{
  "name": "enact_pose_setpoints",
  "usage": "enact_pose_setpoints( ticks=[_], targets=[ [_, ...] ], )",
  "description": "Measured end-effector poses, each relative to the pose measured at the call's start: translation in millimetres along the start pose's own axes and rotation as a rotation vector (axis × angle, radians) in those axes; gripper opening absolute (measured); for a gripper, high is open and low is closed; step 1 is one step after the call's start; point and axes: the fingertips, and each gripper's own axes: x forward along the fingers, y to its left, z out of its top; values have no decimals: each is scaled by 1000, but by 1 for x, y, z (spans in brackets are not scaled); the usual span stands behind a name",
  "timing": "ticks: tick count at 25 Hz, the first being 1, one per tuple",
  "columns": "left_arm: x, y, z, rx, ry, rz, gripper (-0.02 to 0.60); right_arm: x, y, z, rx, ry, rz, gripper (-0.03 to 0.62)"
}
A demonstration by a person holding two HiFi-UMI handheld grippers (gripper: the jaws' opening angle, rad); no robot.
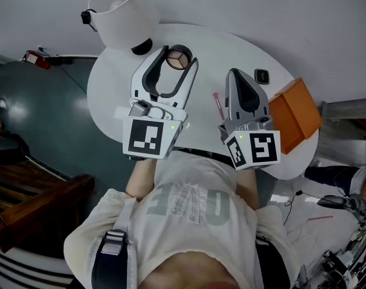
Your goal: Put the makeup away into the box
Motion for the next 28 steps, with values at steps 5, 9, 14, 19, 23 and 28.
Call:
enact_pose_setpoints(
  ticks=[5, 9, 14, 19, 23, 28],
  targets=[
    [17, -28, -8, -2, 26, -78, 236, -11, -26, 2, 3, -7, -61, 0],
    [36, -67, -15, 20, 46, -183, 236, -25, -55, 3, -3, -5, -129, 0],
    [64, -139, -32, 78, 93, -376, 236, -69, -101, 1, -7, 8, -291, 0],
    [83, -221, -64, 88, 173, -558, 236, -124, -149, -8, 6, 25, -464, 0],
    [89, -272, -89, 103, 227, -661, 236, -164, -177, -18, 20, 42, -570, 0],
    [95, -319, -125, 136, 310, -735, 236, -203, -203, -31, 41, 66, -660, 0]
  ],
)
